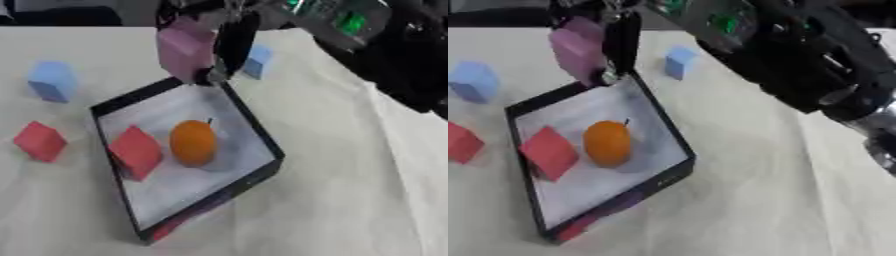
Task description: Pick up objects on the table and place them in the box.
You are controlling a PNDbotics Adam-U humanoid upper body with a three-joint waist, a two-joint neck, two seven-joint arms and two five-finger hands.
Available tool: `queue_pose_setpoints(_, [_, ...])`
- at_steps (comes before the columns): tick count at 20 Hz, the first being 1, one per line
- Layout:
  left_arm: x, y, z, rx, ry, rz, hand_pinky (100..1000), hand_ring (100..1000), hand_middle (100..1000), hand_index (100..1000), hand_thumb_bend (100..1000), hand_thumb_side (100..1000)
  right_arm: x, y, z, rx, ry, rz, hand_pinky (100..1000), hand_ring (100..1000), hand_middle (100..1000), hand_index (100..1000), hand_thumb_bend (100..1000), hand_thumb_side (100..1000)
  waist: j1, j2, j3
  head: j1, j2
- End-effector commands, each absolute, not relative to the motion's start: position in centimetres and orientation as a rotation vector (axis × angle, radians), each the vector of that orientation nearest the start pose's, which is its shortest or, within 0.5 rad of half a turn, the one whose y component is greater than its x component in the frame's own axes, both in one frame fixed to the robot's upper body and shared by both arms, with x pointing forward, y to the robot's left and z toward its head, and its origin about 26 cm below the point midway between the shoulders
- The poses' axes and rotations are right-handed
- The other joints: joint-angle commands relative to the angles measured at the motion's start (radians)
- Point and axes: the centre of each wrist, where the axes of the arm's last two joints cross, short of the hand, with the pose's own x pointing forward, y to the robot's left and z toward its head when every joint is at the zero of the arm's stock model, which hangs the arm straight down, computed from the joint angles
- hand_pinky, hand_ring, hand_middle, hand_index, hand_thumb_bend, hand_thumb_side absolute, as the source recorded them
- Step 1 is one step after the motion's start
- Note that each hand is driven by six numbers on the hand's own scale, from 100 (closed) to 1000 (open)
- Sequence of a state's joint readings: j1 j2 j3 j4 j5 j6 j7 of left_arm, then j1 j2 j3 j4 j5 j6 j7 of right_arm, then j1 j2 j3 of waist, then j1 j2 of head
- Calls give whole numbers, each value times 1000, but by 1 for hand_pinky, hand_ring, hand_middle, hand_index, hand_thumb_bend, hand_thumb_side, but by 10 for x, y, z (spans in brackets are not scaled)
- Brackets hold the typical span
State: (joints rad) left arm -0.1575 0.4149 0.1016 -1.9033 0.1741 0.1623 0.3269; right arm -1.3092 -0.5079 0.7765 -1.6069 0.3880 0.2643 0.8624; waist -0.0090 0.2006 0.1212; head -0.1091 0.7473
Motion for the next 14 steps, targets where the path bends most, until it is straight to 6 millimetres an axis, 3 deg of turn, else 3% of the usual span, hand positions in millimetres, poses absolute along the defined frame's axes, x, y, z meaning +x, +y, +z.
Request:
queue_pose_setpoints(1, [292,327,166,443,-1947,70,922,849,851,895,509,781,333,-51,341,686,1890,-3003,797,678,546,675,255,100,0,-37,0,6,8])
queue_pose_setpoints(8, [292,326,166,440,-1945,70,921,849,850,895,510,783,342,-47,319,653,1860,-3082,795,676,546,674,254,100,-3,-30,8,6,7])
queue_pose_setpoints(14, [293,325,166,436,-1946,74,921,848,850,894,513,782,358,-49,292,672,1811,-3141,803,710,581,708,318,100,-3,-22,17,1,2])
